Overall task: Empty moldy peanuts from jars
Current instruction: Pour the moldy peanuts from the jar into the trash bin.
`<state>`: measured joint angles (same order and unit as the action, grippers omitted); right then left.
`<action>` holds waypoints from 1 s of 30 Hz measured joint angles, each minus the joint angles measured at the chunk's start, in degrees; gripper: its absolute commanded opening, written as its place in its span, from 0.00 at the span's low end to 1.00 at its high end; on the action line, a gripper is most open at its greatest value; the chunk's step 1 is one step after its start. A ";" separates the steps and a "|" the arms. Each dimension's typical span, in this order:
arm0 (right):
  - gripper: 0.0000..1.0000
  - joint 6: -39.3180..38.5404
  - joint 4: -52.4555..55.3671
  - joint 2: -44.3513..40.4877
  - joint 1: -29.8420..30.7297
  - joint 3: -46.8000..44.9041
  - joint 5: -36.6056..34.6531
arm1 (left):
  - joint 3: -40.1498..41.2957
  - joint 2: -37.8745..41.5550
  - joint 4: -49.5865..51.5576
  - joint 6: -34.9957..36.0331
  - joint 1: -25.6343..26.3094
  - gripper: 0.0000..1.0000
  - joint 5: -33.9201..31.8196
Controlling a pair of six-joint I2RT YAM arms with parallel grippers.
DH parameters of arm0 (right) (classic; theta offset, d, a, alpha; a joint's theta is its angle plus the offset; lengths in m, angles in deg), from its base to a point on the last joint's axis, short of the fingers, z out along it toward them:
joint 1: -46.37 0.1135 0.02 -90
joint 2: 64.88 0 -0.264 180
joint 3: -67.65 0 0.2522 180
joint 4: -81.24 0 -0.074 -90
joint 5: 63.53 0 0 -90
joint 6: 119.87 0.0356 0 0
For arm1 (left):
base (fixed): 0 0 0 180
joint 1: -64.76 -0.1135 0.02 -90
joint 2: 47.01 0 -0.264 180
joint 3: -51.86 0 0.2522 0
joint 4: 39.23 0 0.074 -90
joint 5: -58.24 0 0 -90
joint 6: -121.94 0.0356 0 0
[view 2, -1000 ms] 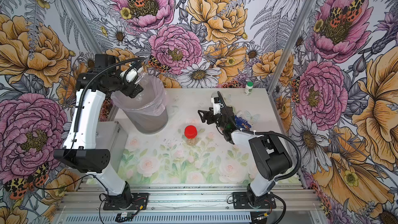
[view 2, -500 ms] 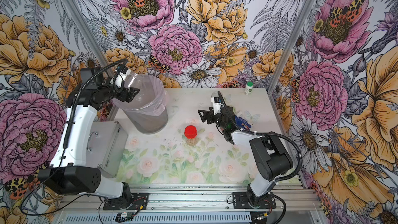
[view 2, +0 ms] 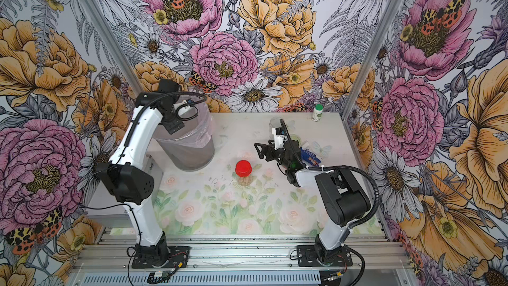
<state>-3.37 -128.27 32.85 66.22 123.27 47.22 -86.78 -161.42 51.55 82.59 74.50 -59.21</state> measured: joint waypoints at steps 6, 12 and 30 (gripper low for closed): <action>0.88 0.92 -1.84 -0.04 -0.63 -1.79 0.13 | -0.04 -5.09 0.92 4.85 0.96 0.33 -5.22; 0.88 0.96 -1.90 -0.31 -0.83 -2.08 0.13 | -0.98 -1.84 1.05 6.64 -2.29 0.32 -8.13; 0.88 2.67 -3.02 0.68 -0.70 -1.22 1.01 | 3.80 4.61 -2.43 7.87 -1.68 0.30 -4.98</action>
<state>-0.70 -131.28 33.53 65.52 122.05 48.23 -82.97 -156.81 49.12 90.46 72.82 -64.19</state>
